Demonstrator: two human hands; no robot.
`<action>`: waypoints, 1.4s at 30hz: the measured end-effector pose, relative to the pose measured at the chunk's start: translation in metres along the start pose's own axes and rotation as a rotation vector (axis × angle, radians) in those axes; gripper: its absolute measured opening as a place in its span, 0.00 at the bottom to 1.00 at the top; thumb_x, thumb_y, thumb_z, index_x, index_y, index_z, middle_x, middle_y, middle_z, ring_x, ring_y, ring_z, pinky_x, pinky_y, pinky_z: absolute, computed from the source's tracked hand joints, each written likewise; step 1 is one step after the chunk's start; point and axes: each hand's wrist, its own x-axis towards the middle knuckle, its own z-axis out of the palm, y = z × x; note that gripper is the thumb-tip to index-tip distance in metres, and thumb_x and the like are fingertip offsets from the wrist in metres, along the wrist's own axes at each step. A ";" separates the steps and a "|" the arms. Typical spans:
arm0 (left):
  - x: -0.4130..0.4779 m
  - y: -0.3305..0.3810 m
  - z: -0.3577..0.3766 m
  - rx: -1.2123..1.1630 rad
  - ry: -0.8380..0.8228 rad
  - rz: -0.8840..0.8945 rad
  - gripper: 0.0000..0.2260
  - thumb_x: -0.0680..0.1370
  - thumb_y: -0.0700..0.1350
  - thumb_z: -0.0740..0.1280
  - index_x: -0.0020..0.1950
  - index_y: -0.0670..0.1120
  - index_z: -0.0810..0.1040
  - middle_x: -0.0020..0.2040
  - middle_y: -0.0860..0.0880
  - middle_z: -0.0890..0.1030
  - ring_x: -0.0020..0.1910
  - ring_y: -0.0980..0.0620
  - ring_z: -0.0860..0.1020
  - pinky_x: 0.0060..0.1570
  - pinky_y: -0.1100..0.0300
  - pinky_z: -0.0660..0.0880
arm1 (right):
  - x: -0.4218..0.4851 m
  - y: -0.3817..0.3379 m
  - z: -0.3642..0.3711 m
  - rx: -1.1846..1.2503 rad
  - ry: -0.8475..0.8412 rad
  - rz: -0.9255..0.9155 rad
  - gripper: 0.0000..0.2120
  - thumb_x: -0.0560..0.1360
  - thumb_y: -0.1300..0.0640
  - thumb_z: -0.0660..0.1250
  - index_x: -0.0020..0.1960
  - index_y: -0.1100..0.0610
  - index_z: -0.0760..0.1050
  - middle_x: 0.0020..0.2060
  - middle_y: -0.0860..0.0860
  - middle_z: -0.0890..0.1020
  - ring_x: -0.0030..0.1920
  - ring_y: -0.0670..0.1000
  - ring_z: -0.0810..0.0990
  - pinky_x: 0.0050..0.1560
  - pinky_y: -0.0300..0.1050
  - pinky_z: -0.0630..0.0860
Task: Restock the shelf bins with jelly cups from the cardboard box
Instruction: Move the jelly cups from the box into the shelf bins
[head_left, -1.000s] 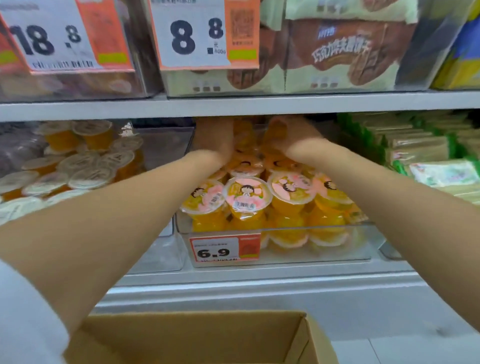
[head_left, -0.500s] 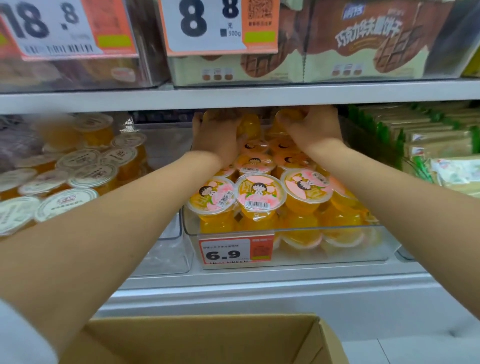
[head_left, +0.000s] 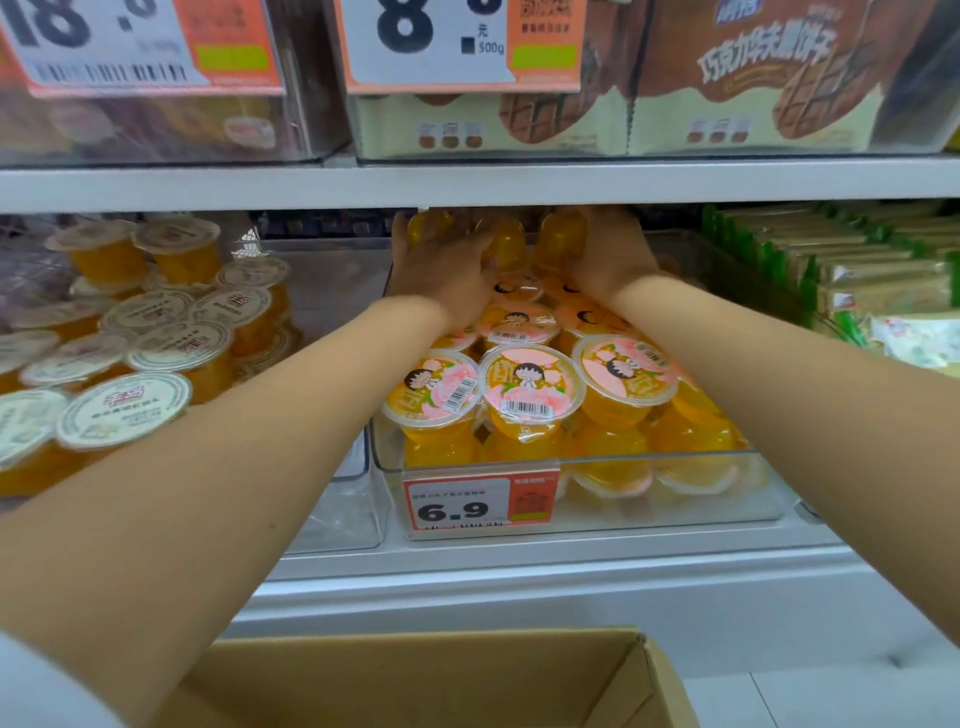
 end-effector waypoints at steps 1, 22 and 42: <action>0.002 0.000 0.002 0.029 -0.029 -0.007 0.24 0.83 0.54 0.50 0.78 0.59 0.48 0.80 0.52 0.52 0.78 0.45 0.46 0.73 0.38 0.38 | 0.002 -0.001 0.000 0.000 -0.010 0.019 0.17 0.77 0.62 0.61 0.66 0.55 0.71 0.62 0.57 0.76 0.63 0.58 0.75 0.62 0.48 0.71; -0.003 0.002 0.001 -0.005 0.009 0.003 0.23 0.83 0.56 0.51 0.78 0.59 0.53 0.79 0.50 0.53 0.78 0.45 0.48 0.75 0.42 0.42 | -0.023 -0.006 -0.011 -0.032 -0.098 0.015 0.19 0.77 0.54 0.63 0.67 0.56 0.70 0.60 0.57 0.78 0.59 0.59 0.77 0.60 0.54 0.75; -0.274 -0.017 -0.056 -0.393 -0.049 -0.406 0.08 0.78 0.47 0.59 0.39 0.49 0.71 0.38 0.50 0.77 0.40 0.46 0.75 0.38 0.55 0.69 | -0.268 -0.121 -0.011 0.265 -0.158 -0.141 0.06 0.72 0.58 0.64 0.46 0.54 0.79 0.39 0.49 0.80 0.42 0.52 0.77 0.41 0.48 0.75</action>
